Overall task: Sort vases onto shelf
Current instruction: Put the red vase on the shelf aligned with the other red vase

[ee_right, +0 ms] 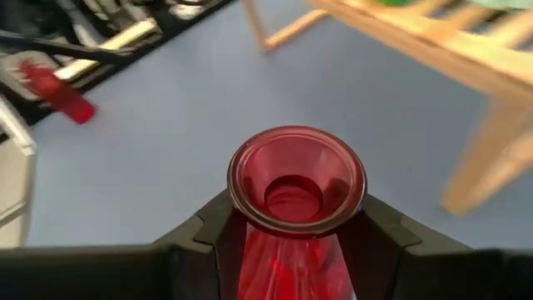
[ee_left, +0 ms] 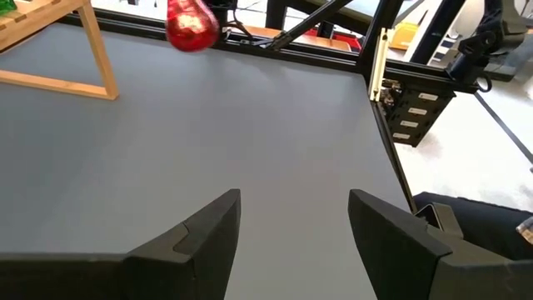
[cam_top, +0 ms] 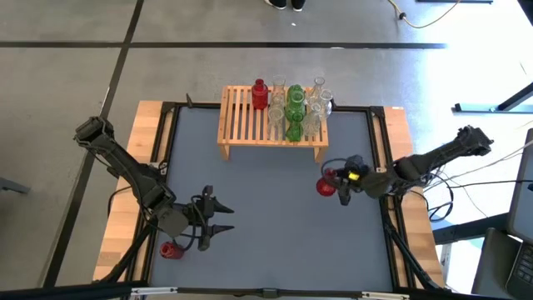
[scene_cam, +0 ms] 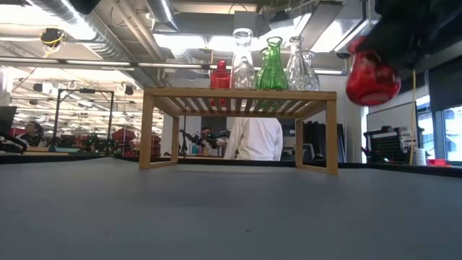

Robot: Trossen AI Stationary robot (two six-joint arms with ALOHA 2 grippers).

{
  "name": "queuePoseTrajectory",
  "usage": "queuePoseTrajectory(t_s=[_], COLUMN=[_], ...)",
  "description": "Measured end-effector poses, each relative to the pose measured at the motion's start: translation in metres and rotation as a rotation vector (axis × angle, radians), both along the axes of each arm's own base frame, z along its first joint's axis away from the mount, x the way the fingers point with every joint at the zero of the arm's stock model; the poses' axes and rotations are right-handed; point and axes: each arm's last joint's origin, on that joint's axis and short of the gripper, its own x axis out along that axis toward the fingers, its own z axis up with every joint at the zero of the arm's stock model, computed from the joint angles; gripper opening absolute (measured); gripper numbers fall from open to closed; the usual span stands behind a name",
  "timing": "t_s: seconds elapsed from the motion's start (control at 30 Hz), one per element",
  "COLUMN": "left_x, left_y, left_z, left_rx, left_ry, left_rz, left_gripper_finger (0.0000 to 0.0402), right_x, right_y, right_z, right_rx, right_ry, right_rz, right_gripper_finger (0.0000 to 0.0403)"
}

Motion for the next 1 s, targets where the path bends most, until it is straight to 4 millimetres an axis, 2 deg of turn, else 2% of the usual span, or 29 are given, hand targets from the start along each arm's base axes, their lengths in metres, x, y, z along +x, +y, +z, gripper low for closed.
queuePoseTrajectory(t_s=[0.2, 0.67, 1.0], left_x=[0.000, 0.001, 0.027], left_y=[0.001, 0.002, 0.005], left_z=[0.000, 0.000, -0.023], left_rx=[0.016, 0.034, 0.066], left_ry=[0.000, -0.015, 0.016], left_rz=[-0.004, 0.042, 0.129], left_gripper_finger=[0.0218, 0.0218, 0.0218], right_x=[0.022, 0.087, 0.115], right_y=[0.027, 0.068, 0.079], right_z=[0.000, -0.041, -0.070], right_rx=[-0.031, -0.193, -0.258], right_ry=[-0.038, -0.109, -0.150], right_rz=[0.074, 0.203, 0.233], right_gripper_finger=[0.0158, 0.0158, 0.0158])
